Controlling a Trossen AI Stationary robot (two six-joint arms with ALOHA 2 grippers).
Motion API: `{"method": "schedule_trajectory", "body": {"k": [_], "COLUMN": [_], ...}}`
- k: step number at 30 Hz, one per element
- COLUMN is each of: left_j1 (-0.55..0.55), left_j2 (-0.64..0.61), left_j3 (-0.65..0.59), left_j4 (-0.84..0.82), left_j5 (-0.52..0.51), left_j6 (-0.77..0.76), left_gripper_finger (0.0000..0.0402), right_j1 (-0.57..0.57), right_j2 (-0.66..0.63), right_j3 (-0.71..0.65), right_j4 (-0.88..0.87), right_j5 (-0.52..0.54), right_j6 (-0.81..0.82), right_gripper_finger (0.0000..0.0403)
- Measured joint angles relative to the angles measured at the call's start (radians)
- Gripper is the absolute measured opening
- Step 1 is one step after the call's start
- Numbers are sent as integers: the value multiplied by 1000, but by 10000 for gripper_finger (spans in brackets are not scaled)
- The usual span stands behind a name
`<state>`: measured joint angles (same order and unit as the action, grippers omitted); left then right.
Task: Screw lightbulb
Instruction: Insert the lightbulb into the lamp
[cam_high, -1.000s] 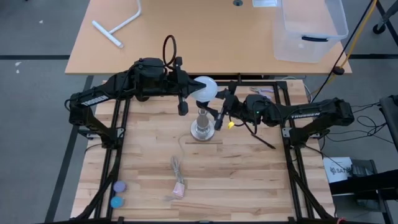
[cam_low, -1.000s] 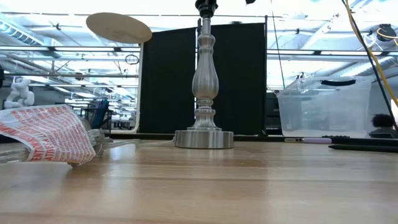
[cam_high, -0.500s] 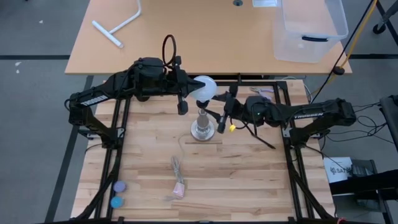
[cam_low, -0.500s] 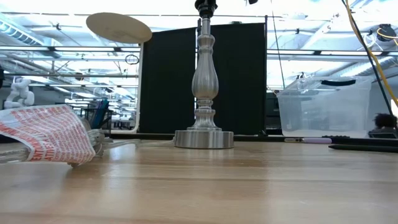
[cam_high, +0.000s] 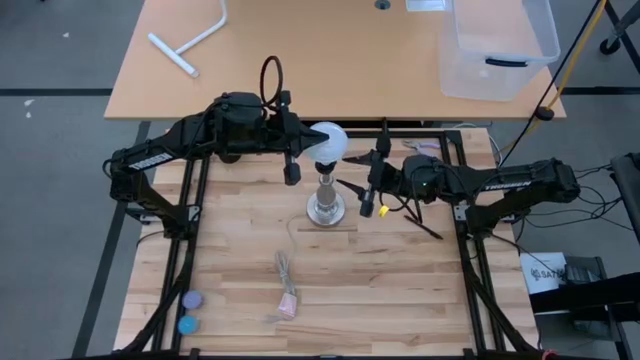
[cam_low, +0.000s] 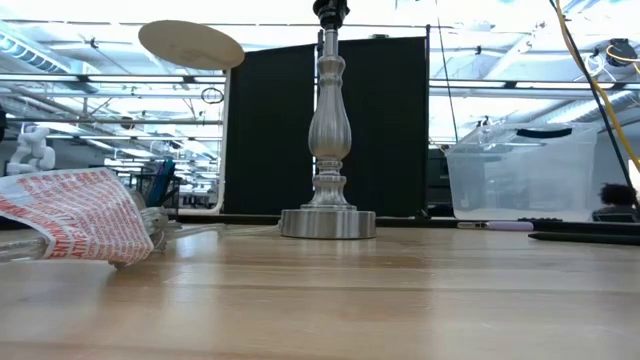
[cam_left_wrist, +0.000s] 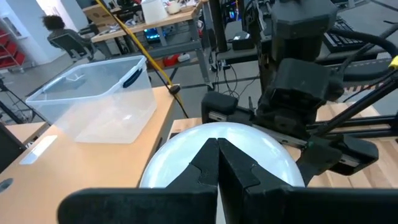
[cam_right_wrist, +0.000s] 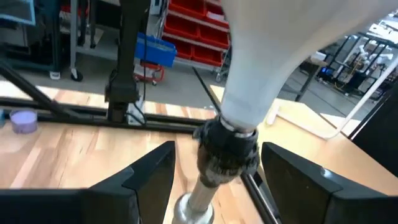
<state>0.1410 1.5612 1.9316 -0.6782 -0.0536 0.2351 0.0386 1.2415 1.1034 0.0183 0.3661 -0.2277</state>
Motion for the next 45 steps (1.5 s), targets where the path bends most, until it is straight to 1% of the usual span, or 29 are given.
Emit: {"method": "schedule_trajectory", "body": {"k": [7,16,19,22,24,26,29,34,35,45], "left_j1": [0,0,0,0,0,0,0,0,0,0], "left_j2": [1,1,1,1,1,1,1,1,1,1], "left_j3": [-1,-1,-1,-1,-1,-1,-1,-1,-1,-1], "left_j4": [5,5,5,6,5,5,5,8,9,9], "left_j5": [15,15,15,15,15,15,15,15,15,15], "left_j6": [-6,-13,-13,-16,-16,-16,-16,-18,-18,-27], "left_gripper_finger": [0,0,0,0,0,0,0,0,0,0], "right_j1": [0,66,89,112,122,119,90,21,11,-51], "right_j2": [0,-34,-56,-58,-53,-45,-36,-35,-35,-35], "right_j3": [0,0,0,0,0,0,0,0,0,0], "right_j4": [100,99,148,233,320,423,516,513,505,428], "right_j5": [-7,-5,-2,-3,-5,-4,1,-2,-3,-7], "right_j6": [-25,-206,-236,-309,-371,-421,-468,-446,-444,-437], "right_gripper_finger": [231,230,220,199,180,155,108,19,10,1]}}
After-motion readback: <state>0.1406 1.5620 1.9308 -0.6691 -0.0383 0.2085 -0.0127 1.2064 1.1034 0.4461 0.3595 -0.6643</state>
